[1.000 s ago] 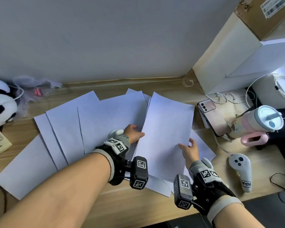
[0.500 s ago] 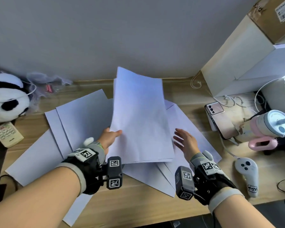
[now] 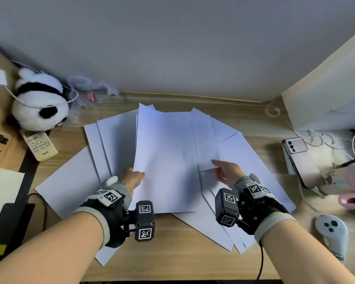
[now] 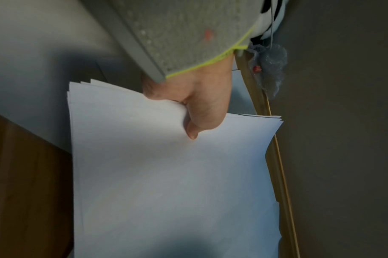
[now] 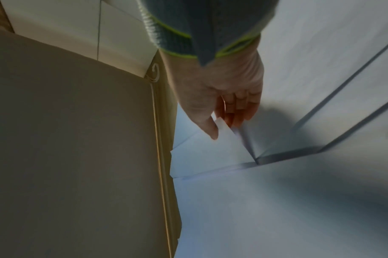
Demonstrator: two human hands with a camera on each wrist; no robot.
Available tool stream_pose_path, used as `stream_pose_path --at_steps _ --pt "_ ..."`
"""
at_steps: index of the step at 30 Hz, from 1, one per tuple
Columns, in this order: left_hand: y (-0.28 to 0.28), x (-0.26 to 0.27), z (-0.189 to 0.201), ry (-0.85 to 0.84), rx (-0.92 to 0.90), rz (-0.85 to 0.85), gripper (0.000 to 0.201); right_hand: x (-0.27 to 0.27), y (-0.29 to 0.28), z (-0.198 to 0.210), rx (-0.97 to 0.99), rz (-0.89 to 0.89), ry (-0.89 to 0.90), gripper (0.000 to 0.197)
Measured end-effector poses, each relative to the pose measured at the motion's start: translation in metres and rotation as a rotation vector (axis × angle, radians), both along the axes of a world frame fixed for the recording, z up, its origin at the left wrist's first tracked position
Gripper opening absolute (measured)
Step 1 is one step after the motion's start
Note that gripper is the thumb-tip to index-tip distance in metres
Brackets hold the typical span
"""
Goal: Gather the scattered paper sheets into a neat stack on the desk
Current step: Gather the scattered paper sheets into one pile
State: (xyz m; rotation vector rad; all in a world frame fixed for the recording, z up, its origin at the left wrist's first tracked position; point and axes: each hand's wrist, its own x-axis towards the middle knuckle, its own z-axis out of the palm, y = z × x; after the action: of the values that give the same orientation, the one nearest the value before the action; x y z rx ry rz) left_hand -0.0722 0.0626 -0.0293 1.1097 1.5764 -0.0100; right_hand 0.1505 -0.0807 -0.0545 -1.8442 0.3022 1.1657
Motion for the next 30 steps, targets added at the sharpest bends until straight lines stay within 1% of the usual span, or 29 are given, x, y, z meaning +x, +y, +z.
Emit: stream_pose_path --at_steps 3,5,7,9,10,12,13,14,15,16,18,20,21,24,26,28,30 --pt "-0.001 -0.003 0.006 -0.007 -0.003 0.005 0.052 -0.014 0.004 0.001 0.073 0.025 0.056 0.012" --pt "0.0 -0.005 0.012 -0.02 0.004 0.045 0.053 -0.018 0.004 -0.001 0.084 -0.01 -0.006 0.009" --pt "0.005 -0.007 0.015 -0.04 0.015 0.076 0.054 -0.014 0.001 -0.004 0.061 -0.101 -0.16 0.009" --pt "0.01 -0.008 0.018 -0.051 0.03 0.071 0.058 -0.004 -0.007 0.0 -0.018 -0.156 -0.397 0.017" --pt "0.012 -0.009 0.019 -0.054 0.033 0.058 0.06 0.002 -0.014 0.007 -0.075 -0.154 -0.519 0.02" --pt "0.017 -0.01 0.02 -0.041 0.03 0.021 0.061 0.013 -0.026 0.027 -0.206 -0.119 -0.709 0.027" --pt "0.019 -0.011 0.018 -0.028 0.016 -0.006 0.061 0.02 -0.033 0.038 -0.249 -0.118 -0.789 0.025" --pt "0.019 -0.012 0.015 -0.01 -0.005 -0.042 0.061 0.026 -0.038 0.049 -0.242 -0.133 -0.859 0.021" --pt "0.019 -0.013 0.012 0.012 -0.029 -0.084 0.061 0.034 -0.042 0.059 -0.198 -0.164 -0.909 0.022" --pt "0.017 -0.015 0.009 0.036 -0.055 -0.131 0.061 0.04 -0.044 0.071 -0.124 -0.205 -0.959 0.026" --pt "0.012 -0.016 0.0 0.076 -0.098 -0.223 0.059 0.049 -0.042 0.095 0.105 -0.232 -1.007 0.032" --pt "0.007 -0.018 -0.011 0.099 -0.127 -0.259 0.052 0.048 -0.034 0.122 0.338 -0.195 -0.963 0.033" --pt "0.005 -0.018 -0.014 0.107 -0.127 -0.271 0.048 0.046 -0.029 0.136 0.407 -0.134 -0.927 0.034" --pt "0.001 -0.019 -0.02 0.114 -0.129 -0.288 0.043 0.031 -0.013 0.173 0.529 0.076 -0.795 0.037" --pt "0.003 -0.02 -0.021 0.066 -0.147 -0.238 0.042 0.023 -0.005 0.184 0.639 0.156 -0.63 0.035" --pt "0.006 -0.021 -0.024 0.0 -0.152 -0.163 0.042 0.023 0.0 0.183 0.72 0.15 -0.45 0.029" --pt "0.007 -0.025 -0.026 -0.079 -0.156 -0.075 0.045 0.023 0.007 0.174 0.714 0.106 -0.343 0.029"
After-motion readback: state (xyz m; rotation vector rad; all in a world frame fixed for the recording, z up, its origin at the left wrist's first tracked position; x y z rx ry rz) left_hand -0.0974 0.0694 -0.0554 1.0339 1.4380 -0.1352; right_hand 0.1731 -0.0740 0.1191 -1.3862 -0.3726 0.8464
